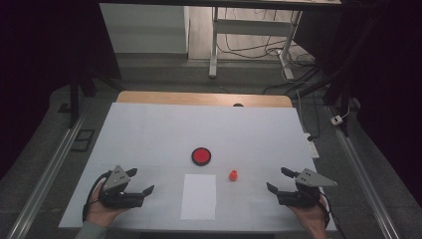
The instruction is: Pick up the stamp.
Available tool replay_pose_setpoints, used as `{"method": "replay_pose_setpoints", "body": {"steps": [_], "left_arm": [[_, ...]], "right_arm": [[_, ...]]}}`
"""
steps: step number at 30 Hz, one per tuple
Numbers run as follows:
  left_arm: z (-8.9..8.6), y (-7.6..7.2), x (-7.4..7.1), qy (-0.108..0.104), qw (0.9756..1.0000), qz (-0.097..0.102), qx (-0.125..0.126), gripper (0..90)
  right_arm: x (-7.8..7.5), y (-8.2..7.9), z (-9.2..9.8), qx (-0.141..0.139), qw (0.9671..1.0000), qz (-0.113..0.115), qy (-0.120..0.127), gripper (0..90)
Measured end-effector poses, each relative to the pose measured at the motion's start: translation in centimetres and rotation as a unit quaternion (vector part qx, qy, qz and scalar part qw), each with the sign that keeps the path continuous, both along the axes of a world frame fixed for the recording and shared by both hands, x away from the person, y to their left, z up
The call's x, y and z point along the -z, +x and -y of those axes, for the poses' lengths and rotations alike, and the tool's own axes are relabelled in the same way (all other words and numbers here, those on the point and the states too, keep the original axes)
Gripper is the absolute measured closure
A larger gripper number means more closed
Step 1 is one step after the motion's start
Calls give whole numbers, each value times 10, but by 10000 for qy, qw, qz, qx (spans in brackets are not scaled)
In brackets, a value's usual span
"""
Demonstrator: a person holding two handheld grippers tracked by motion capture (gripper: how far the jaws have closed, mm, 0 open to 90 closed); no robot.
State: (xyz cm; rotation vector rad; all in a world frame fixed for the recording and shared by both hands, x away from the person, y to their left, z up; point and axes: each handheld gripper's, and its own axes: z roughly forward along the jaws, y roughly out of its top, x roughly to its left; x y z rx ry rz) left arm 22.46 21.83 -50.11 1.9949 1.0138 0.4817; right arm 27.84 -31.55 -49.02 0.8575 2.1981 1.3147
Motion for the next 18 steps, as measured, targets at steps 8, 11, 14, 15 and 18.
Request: {"method": "replay_pose_setpoints", "body": {"steps": [8, 11, 14, 15, 18], "left_arm": [[0, -2, 0, -4, 10000, 18, 12, 169], [0, -3, -1, -8, 10000, 47, 14, 168], [0, -3, -1, 6, 10000, 64, 21, 168], [1, -3, -1, 12, 10000, 66, 29, 168], [2, -3, 0, 17, 10000, 61, 31, 168]], "right_arm": [[0, 3, 0, 24, 10000, -11, -50, 227], [0, 3, -1, -5, 10000, -3, -58, 229], [-2, 2, -2, -12, 10000, 21, -80, 232], [-2, 1, -2, -16, 10000, 36, -63, 233], [-3, 2, -3, -21, 10000, 48, -28, 241]]}}
